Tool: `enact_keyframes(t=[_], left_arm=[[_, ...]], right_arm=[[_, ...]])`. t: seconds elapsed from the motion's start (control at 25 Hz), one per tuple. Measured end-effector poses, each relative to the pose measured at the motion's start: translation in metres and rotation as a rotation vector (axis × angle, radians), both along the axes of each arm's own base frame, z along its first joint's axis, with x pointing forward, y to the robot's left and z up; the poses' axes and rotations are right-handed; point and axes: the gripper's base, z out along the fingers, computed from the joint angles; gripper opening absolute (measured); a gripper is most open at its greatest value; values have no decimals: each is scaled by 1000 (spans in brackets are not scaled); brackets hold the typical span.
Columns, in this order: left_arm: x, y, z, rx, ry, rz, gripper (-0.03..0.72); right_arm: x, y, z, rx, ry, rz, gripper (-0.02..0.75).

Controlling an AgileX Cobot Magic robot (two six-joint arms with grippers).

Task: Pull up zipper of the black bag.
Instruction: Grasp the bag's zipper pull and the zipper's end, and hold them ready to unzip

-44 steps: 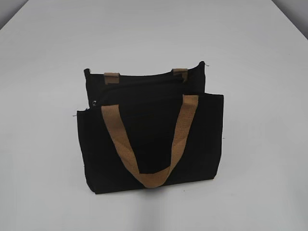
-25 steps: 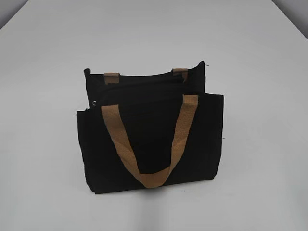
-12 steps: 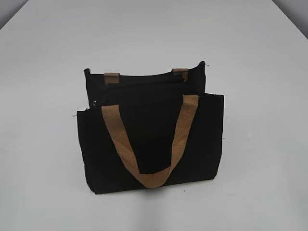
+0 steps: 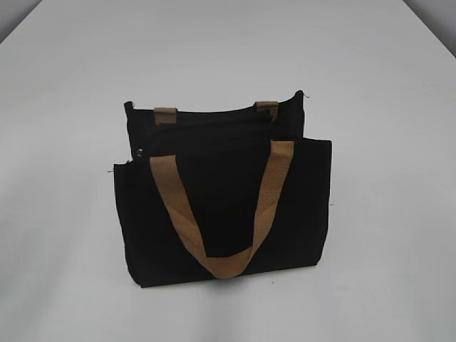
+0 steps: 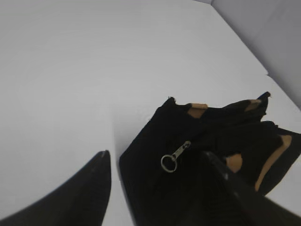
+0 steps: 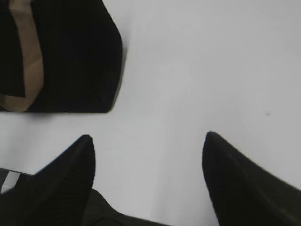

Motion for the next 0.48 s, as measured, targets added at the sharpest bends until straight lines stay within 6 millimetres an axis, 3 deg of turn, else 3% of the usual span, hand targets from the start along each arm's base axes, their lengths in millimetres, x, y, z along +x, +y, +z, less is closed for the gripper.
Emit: enact_keyframes(t=[0.2,0.48], left_arm=[[73,-2,-31,-27,97,-14,446],[131,10,-82,-50,226,169,446]], right_arm=[[42,9,14,-16,27,107,548],[98,31,31,-99,49,266,548]])
